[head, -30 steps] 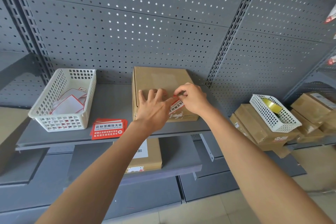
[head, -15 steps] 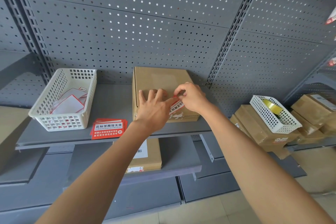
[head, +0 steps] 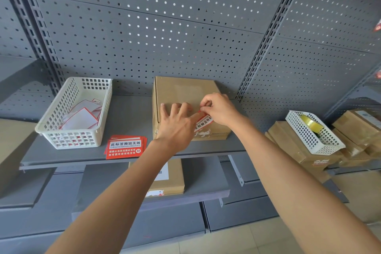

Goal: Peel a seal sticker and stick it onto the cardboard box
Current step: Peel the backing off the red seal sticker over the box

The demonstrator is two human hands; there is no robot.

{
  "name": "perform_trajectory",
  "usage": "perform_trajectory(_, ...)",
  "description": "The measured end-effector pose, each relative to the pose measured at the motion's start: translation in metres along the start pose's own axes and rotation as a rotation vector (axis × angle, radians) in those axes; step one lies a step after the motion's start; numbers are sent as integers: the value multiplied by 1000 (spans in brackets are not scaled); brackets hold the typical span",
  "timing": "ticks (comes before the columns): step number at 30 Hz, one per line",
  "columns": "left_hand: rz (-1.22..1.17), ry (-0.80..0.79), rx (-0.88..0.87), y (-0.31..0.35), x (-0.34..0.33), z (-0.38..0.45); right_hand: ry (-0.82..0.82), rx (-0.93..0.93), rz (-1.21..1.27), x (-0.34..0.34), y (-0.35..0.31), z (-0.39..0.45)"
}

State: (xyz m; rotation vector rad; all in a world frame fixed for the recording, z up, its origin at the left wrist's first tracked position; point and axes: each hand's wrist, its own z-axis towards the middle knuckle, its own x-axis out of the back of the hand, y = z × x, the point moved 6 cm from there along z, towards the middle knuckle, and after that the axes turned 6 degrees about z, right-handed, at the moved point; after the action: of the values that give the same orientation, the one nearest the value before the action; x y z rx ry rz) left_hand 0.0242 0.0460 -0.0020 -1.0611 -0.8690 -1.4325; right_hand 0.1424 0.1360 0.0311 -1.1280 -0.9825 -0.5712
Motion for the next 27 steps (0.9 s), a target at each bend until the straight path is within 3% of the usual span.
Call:
perform_trajectory(14, 6, 28, -14, 1, 0, 0, -18, 14, -181, -12, -2, -3)
perform_trajectory(20, -185, 35, 179, -8, 6, 18, 30, 20, -202, -13, -1, -9)
perform_trajectory(27, -344, -41, 268, -14, 1, 42, 64, 40, -158, -10, -1, -12)
